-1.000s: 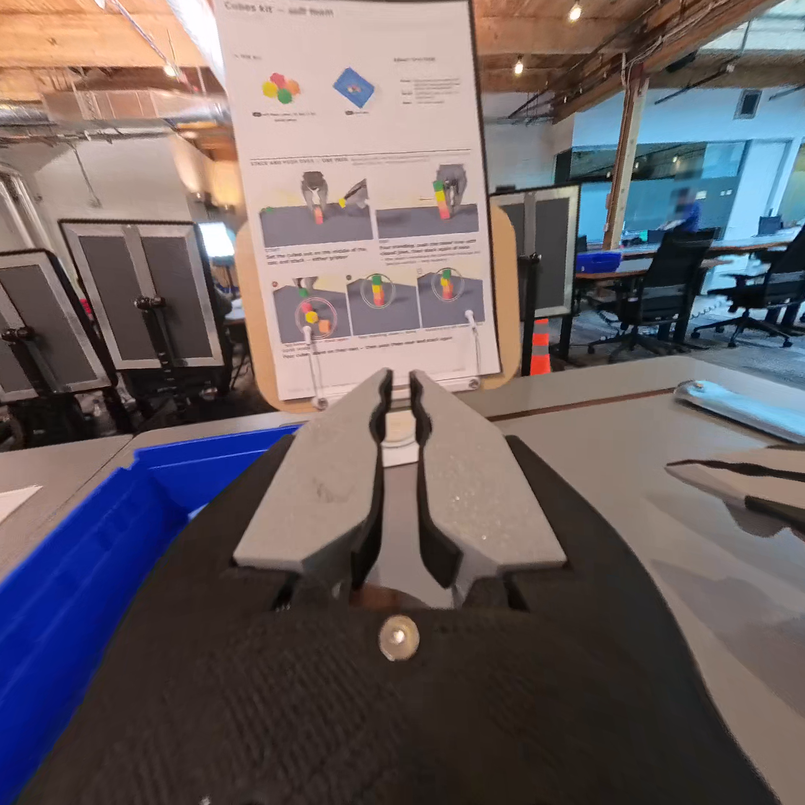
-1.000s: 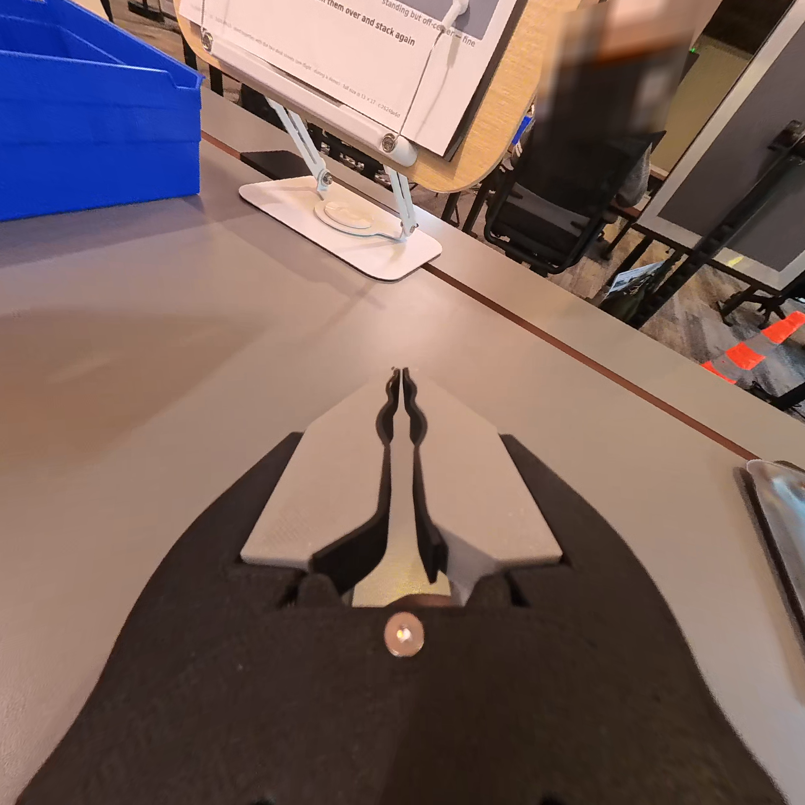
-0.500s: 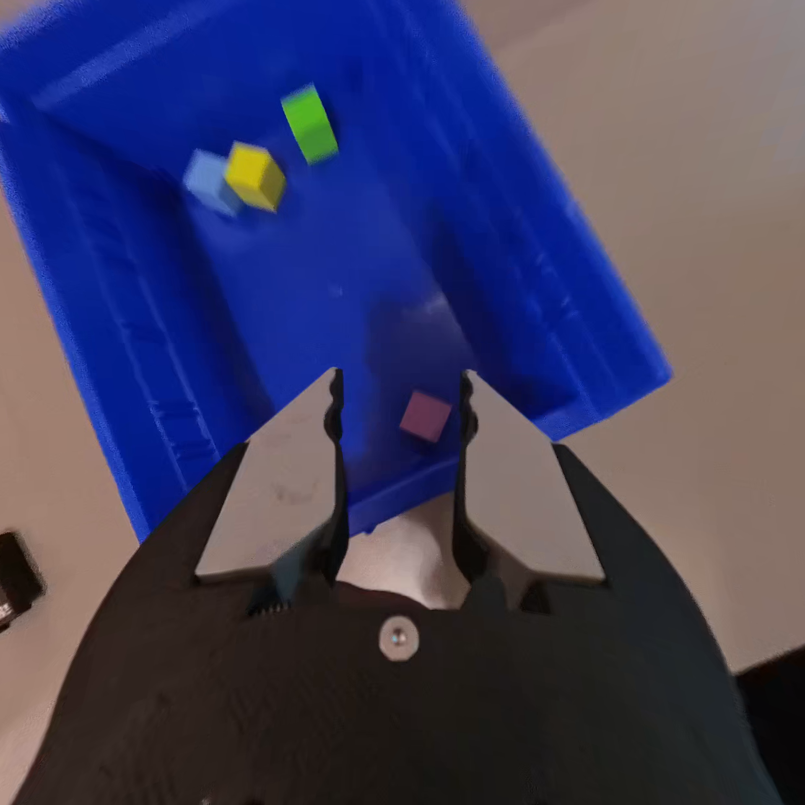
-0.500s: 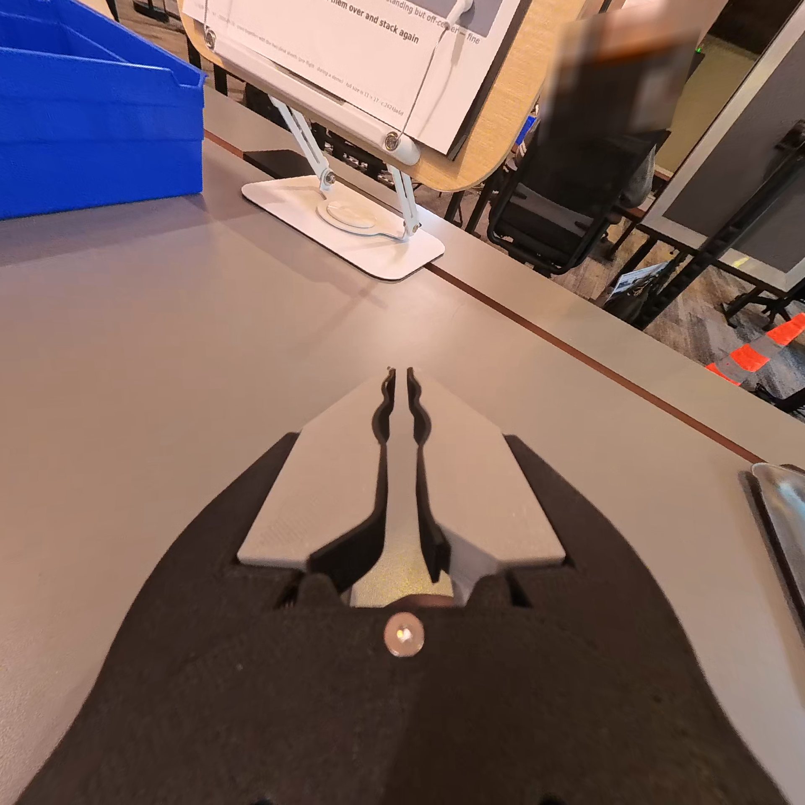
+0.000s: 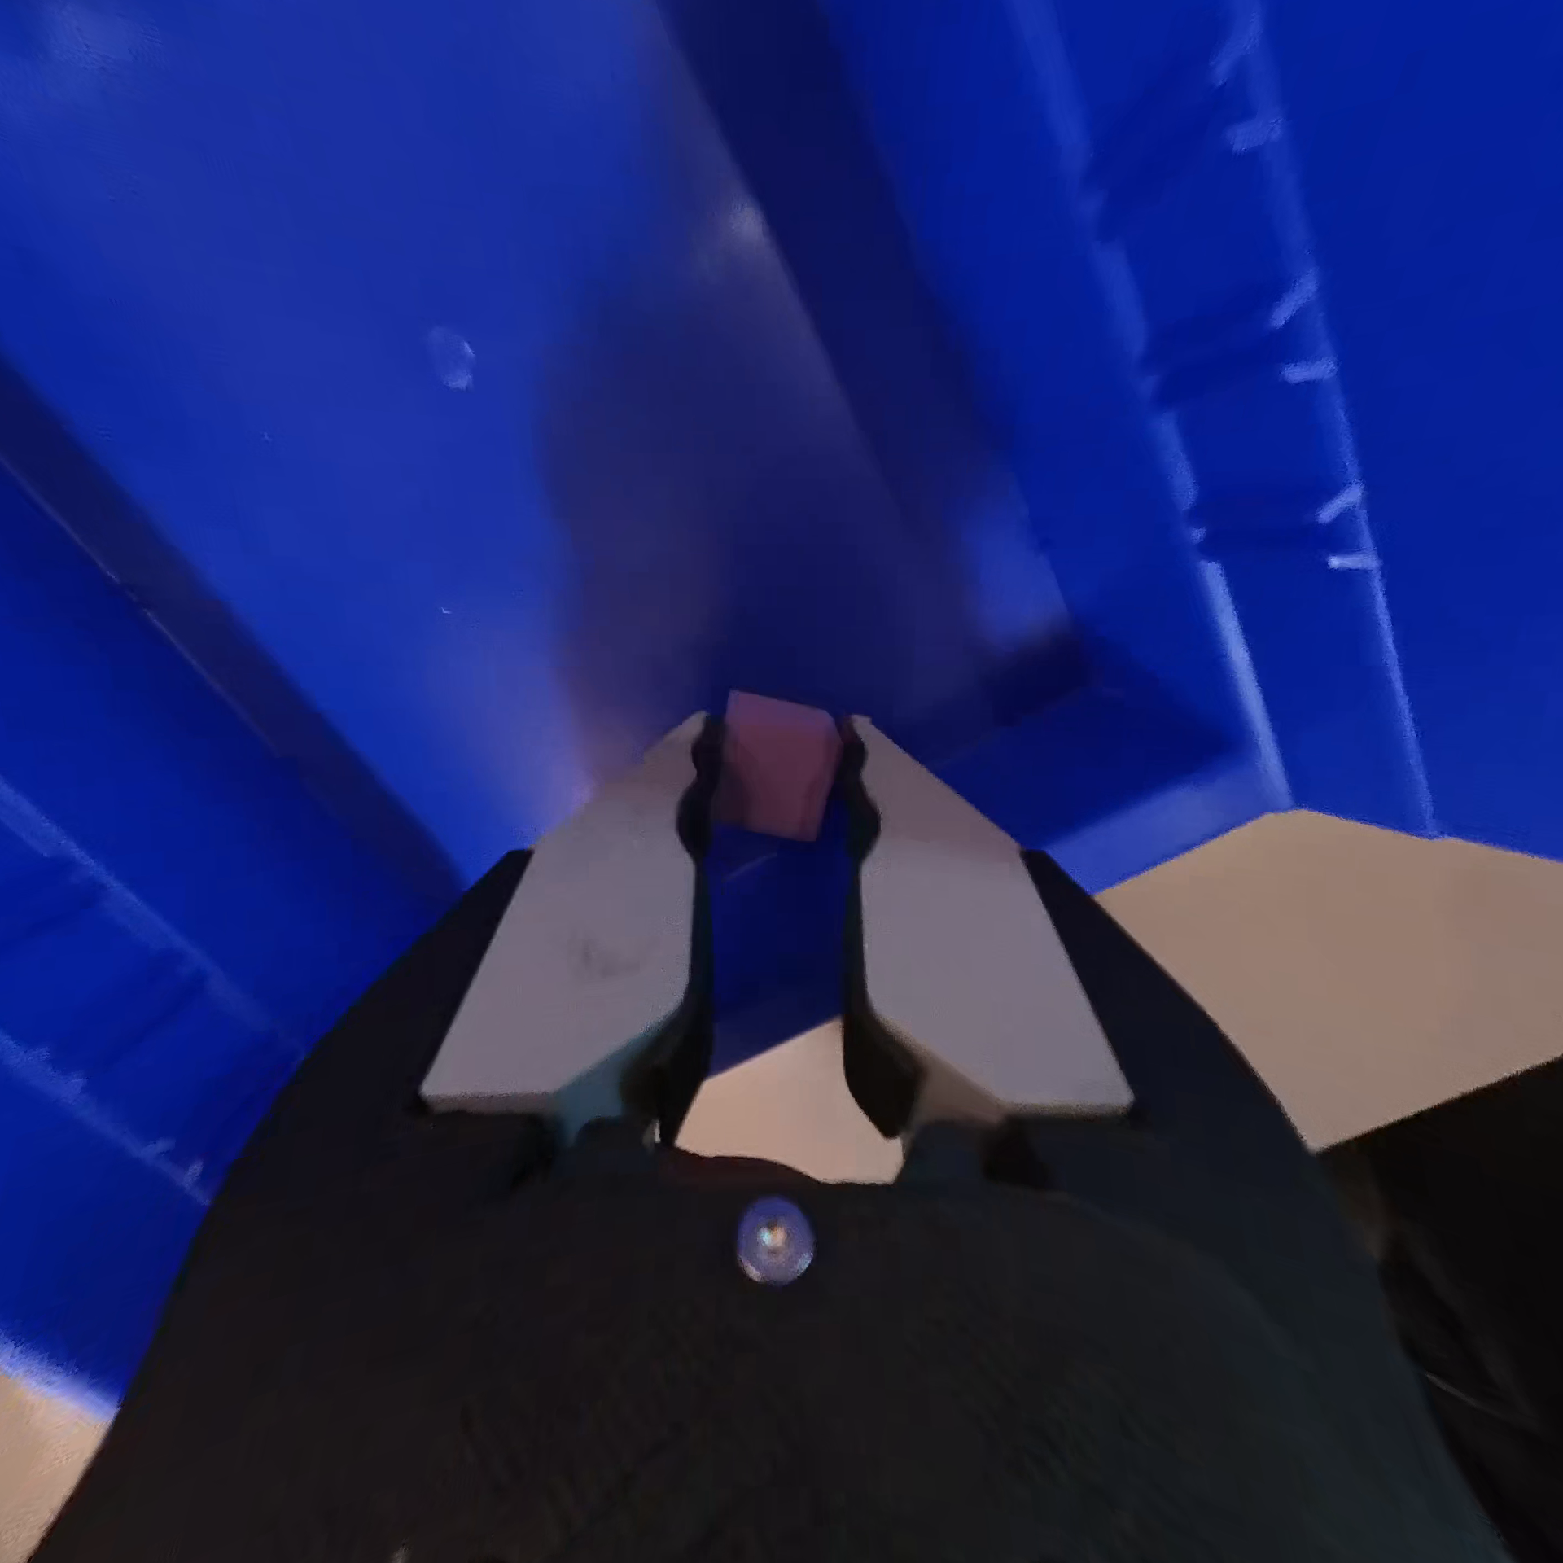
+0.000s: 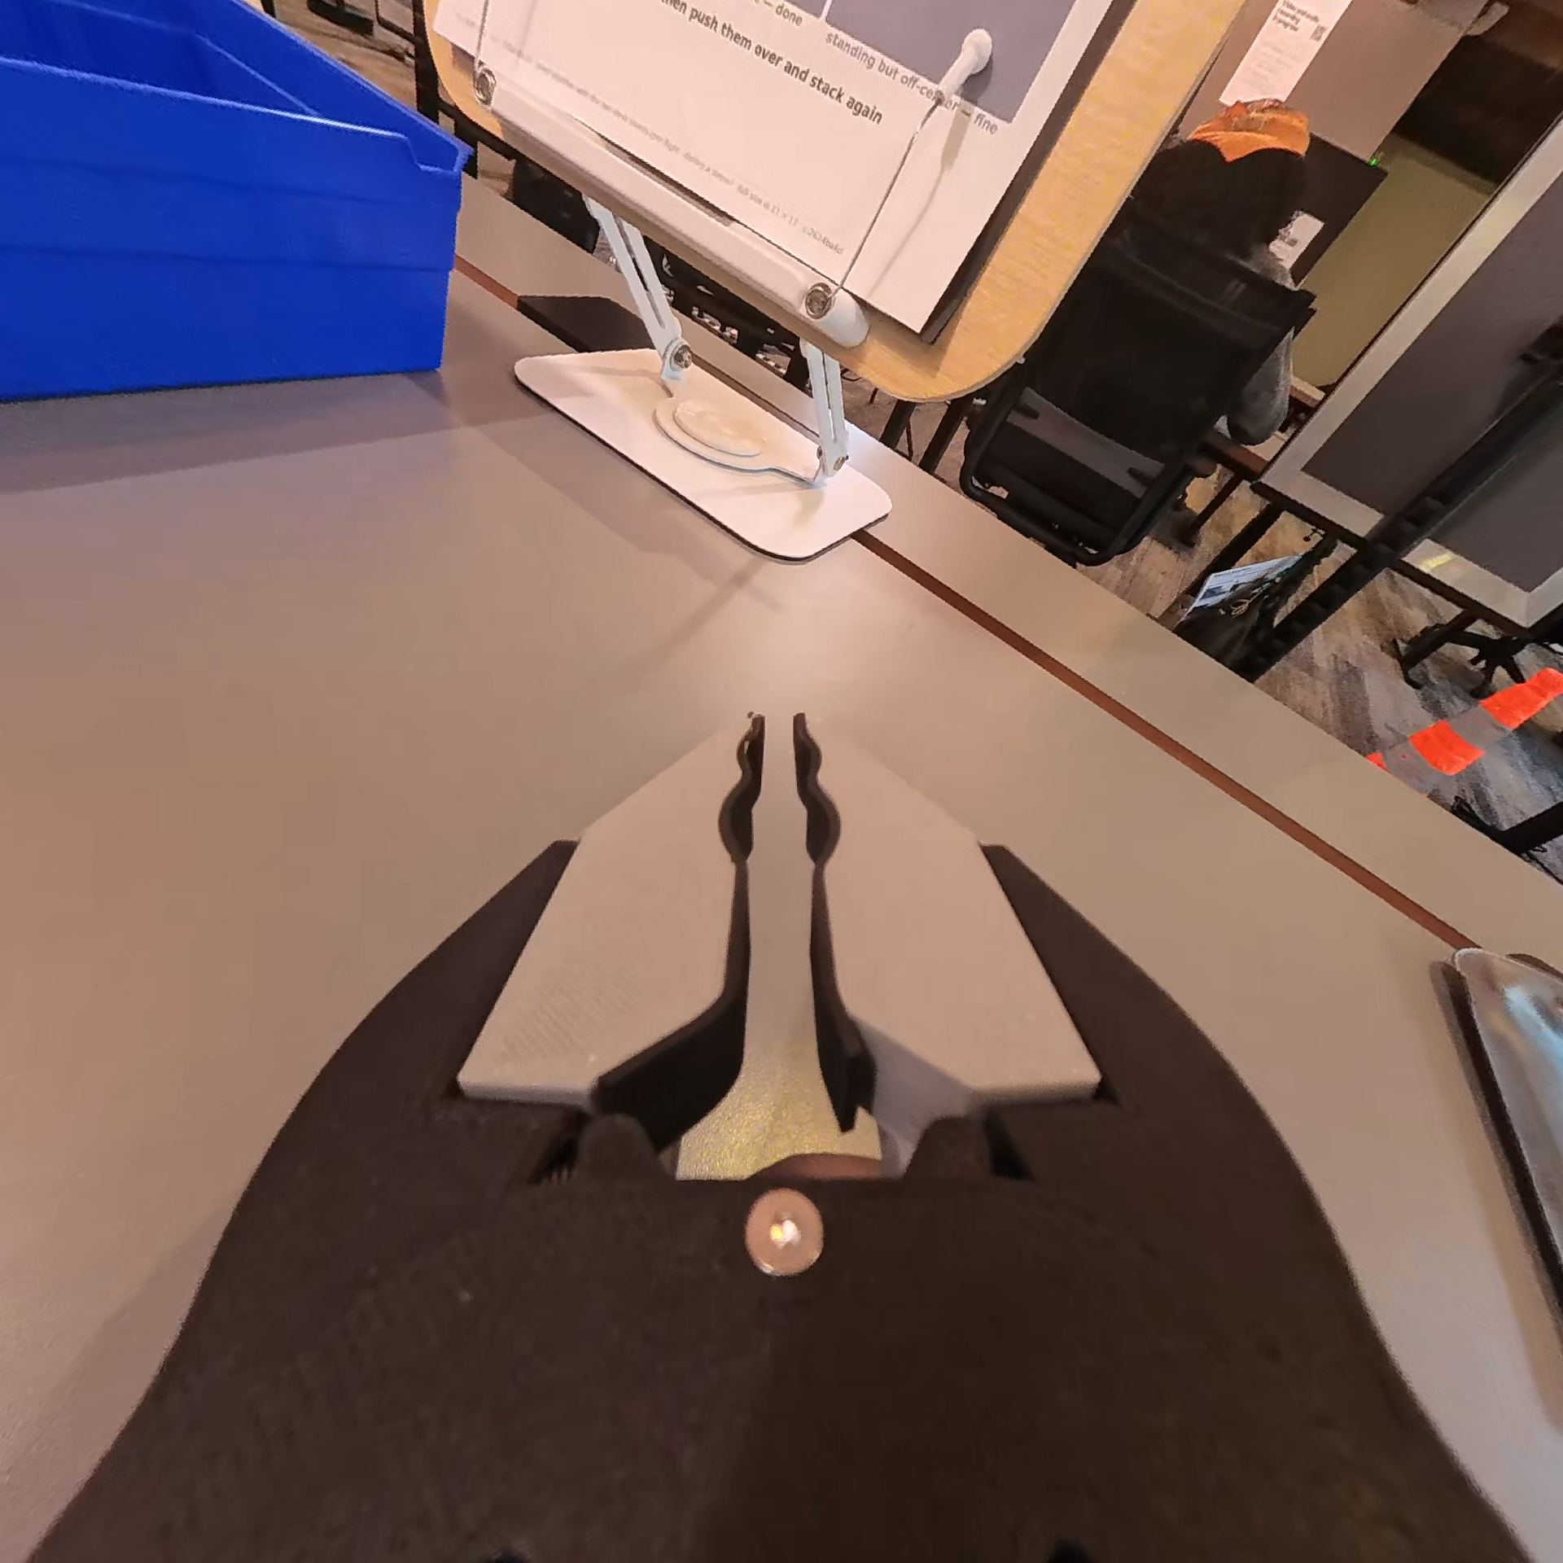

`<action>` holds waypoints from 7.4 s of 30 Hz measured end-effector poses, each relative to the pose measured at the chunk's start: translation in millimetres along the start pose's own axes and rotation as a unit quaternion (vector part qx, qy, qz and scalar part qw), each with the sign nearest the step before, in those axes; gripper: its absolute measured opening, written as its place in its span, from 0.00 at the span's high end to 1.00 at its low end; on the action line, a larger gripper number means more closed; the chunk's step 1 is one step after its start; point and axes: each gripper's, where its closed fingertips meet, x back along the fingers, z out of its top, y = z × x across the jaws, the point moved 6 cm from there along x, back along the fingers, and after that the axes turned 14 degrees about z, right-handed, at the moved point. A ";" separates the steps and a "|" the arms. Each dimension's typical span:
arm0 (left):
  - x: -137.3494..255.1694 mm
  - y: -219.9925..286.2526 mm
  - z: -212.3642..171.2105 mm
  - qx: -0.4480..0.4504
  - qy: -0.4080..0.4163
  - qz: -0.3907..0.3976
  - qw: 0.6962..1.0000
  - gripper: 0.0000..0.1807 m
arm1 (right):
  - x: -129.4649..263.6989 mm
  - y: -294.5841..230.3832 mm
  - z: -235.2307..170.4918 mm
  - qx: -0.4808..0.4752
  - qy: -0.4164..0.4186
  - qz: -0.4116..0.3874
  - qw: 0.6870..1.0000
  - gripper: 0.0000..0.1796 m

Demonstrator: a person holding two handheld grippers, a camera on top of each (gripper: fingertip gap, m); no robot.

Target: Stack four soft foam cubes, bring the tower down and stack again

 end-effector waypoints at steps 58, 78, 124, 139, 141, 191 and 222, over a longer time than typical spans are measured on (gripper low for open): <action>78.2 201.7 185.3 -0.034 0.540 0.055 0.839 0.68 | 0.5 17.4 -15.0 -0.032 -0.022 -0.004 0.999 0.85; 68.1 165.3 177.1 0.048 0.559 0.194 0.805 0.75 | 0.4 16.6 -16.3 -0.039 -0.020 0.004 0.999 0.84; 50.6 182.4 176.9 -0.030 0.533 0.245 0.809 0.75 | -2.3 11.4 -16.2 -0.027 -0.028 0.015 0.999 0.84; 44.3 177.5 177.3 -0.028 0.521 0.247 0.816 0.75 | -6.2 7.7 -15.7 -0.028 -0.031 0.025 0.999 0.87; 42.1 177.3 177.7 -0.025 0.519 0.241 0.820 0.75 | -7.6 8.5 -17.3 -0.023 -0.037 0.023 0.999 0.87; 28.3 -52.0 133.6 0.084 0.272 0.080 0.955 0.72 | -10.4 -13.9 -14.2 -0.033 -0.036 0.089 0.995 0.82; -32.9 -73.0 158.0 0.143 0.197 0.194 0.950 0.84 | -11.5 -30.9 -9.0 -0.006 -0.036 0.111 0.993 0.82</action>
